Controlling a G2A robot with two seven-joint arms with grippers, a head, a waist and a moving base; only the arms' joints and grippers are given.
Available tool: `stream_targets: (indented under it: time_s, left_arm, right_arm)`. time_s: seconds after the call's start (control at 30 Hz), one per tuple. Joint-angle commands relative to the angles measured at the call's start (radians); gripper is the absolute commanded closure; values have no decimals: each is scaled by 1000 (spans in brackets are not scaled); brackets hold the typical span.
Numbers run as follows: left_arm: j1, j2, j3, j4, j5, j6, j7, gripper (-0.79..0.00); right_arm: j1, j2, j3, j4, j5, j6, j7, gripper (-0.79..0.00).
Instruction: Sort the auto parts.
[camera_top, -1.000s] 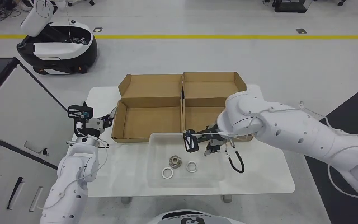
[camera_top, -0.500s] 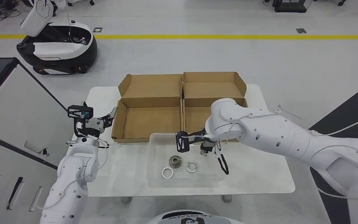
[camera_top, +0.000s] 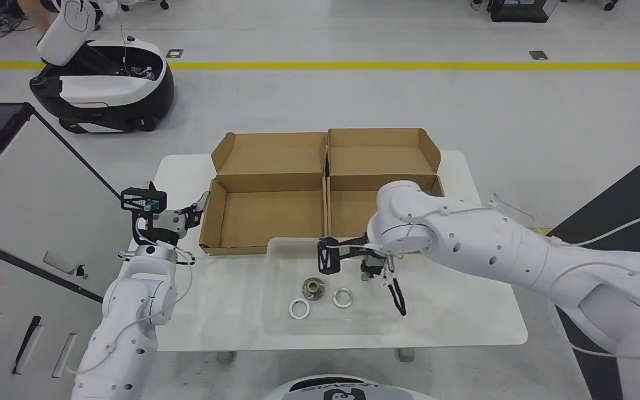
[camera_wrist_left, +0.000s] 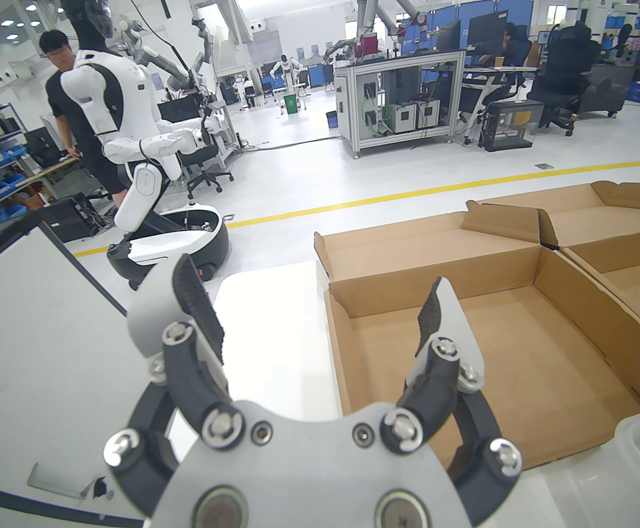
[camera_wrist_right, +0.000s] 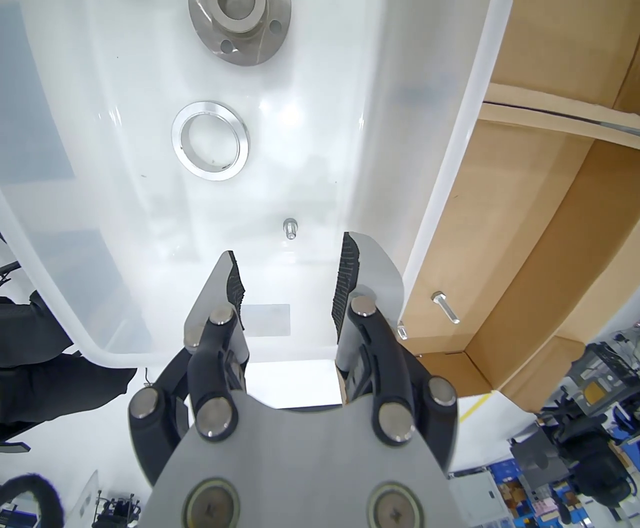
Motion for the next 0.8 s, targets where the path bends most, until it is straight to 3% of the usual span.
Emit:
stream_targets:
  time_s: [0.0,0.37,0.77]
  left_arm:
    - [0,0,0,0,0,0,0,-785]
    - [0,0,0,0,0,0,0,-785]
    - [0,0,0,0,0,0,0,-785]
  right_arm:
    - [-6,3,0,-1,1,-1,-1,-449]
    - [-43,14,0,4,-28,0,0,-440]
    - [-78,-4,0,46,-73,-25,-25,-453]
